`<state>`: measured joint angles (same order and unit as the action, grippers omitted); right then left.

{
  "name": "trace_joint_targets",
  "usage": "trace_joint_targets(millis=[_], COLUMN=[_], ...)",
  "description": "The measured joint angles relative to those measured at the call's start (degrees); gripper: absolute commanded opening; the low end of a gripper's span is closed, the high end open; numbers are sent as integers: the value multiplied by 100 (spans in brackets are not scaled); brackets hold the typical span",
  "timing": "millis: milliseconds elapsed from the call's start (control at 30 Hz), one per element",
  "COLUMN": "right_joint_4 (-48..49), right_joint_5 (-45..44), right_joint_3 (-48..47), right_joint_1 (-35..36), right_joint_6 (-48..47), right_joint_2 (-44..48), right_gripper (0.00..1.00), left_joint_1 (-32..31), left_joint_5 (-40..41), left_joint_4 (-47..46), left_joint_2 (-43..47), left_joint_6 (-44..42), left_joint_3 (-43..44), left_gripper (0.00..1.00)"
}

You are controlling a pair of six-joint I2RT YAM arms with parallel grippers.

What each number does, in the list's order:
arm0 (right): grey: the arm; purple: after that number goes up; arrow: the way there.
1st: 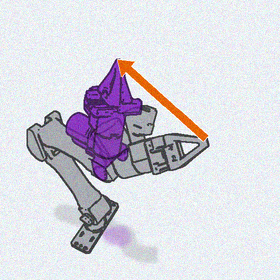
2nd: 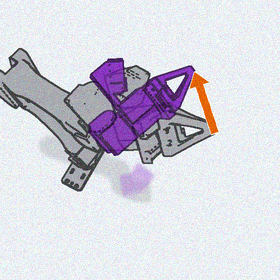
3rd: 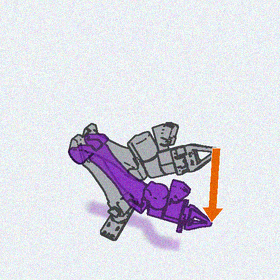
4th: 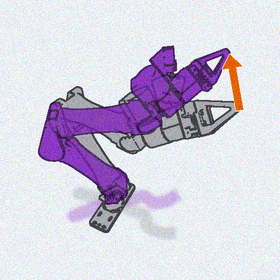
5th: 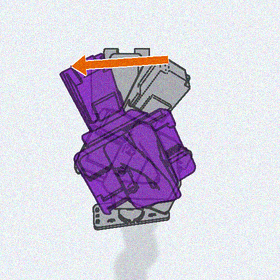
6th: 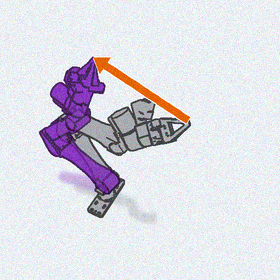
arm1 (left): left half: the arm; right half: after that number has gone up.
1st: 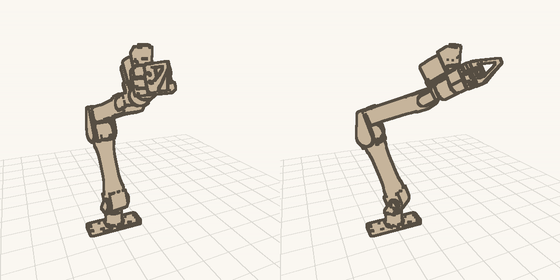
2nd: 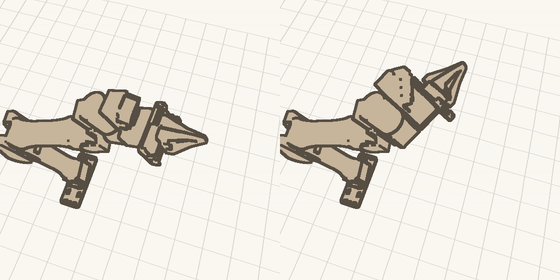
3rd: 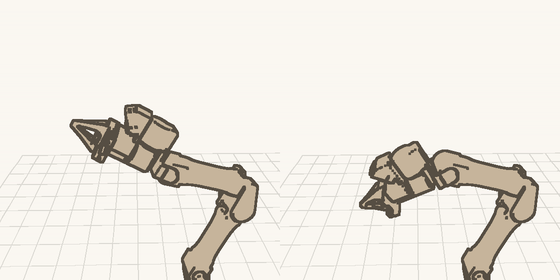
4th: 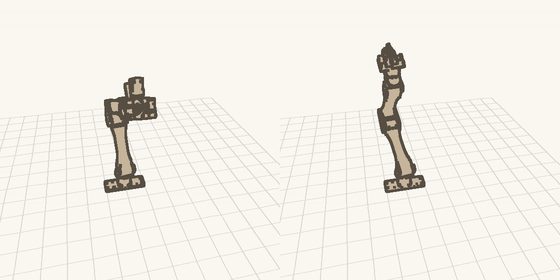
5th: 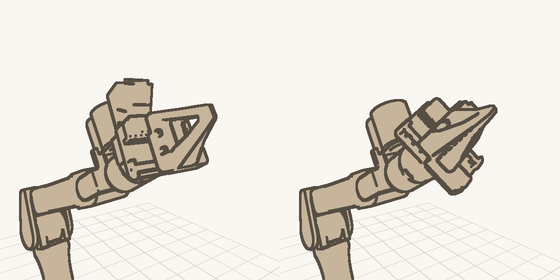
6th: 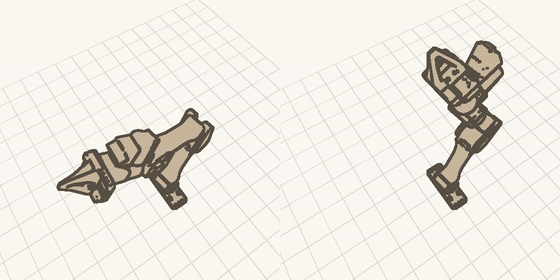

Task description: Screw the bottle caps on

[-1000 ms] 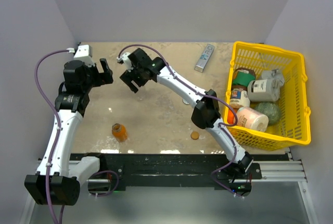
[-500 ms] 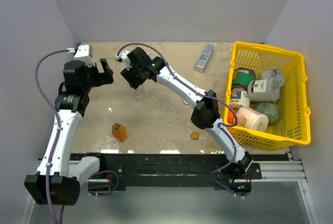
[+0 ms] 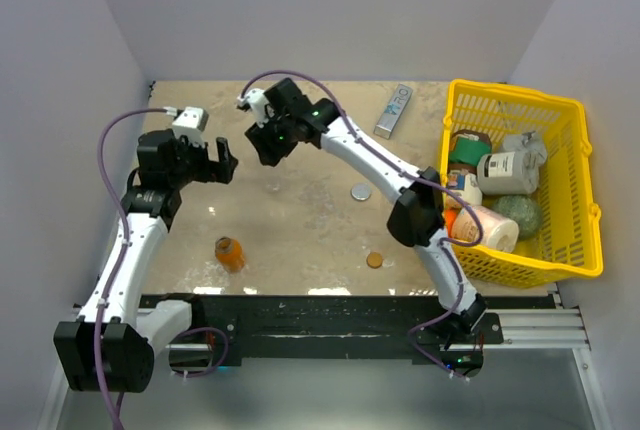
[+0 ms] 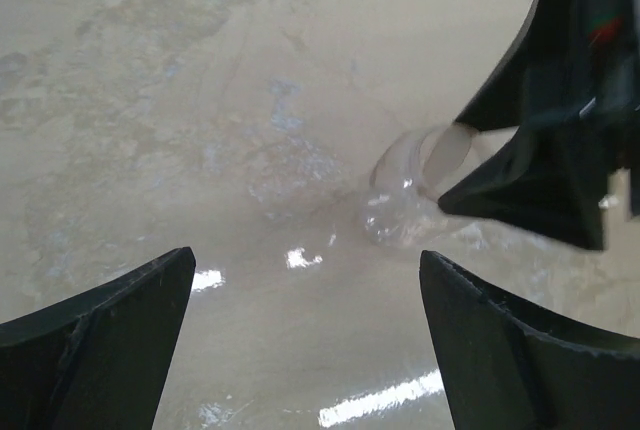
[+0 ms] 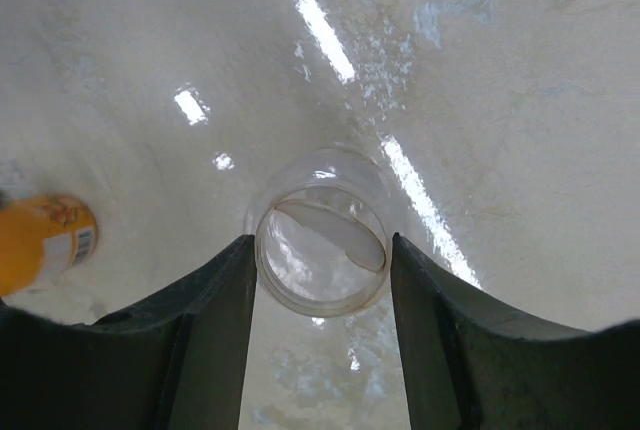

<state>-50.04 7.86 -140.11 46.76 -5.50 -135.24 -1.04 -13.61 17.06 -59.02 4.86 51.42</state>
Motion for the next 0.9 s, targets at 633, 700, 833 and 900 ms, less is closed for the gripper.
trace_joint_targets(millis=[633, 700, 833, 900], right_joint_4=[1521, 1539, 1572, 1578], right_joint_5=[2234, 2269, 2398, 2529], right_joint_3=[3099, 3115, 3178, 3230], right_joint_1=[-730, -730, -750, -745], right_joint_6=[-1113, -1108, -1086, -1019], right_joint_2=[3049, 3053, 3095, 3121], right_gripper=[0, 0, 0, 0], left_joint_1=[-702, -800, -960, -1038], left_joint_5=[-3842, -3757, -3589, -3499], left_joint_4=[-1604, -1856, -2168, -2310], left_joint_2=[-756, -763, -863, -918], left_joint_6=[-1447, -1379, -1298, -1296], left_joint_3=[-568, -599, -603, -634], left_gripper=[100, 100, 100, 100])
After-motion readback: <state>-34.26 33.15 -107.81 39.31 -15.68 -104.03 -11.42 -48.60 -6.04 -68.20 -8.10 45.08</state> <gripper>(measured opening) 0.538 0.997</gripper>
